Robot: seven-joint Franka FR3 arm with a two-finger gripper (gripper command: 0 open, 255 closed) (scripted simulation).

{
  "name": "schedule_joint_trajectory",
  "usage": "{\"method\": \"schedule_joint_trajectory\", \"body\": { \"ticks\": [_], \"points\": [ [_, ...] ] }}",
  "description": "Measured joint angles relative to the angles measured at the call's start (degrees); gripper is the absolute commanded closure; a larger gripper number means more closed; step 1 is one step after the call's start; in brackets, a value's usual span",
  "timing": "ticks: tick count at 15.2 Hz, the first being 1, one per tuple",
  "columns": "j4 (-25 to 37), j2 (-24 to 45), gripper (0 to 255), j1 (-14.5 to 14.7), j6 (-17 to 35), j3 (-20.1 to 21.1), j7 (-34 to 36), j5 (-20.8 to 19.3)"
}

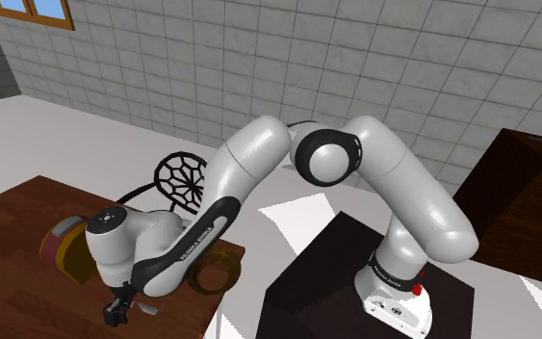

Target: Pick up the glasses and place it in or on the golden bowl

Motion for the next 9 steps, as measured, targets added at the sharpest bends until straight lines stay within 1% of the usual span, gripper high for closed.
{"method": "schedule_joint_trajectory", "body": {
  "ticks": [1,2,9],
  "points": [
    [0.0,0.0,0,0.0,0.0,0.0,0.0,0.0],
    [0.0,0.0,255,0.0,0.0,0.0,0.0,0.0],
    [0.0,0.0,255,0.0,0.0,0.0,0.0,0.0]
  ]
}}
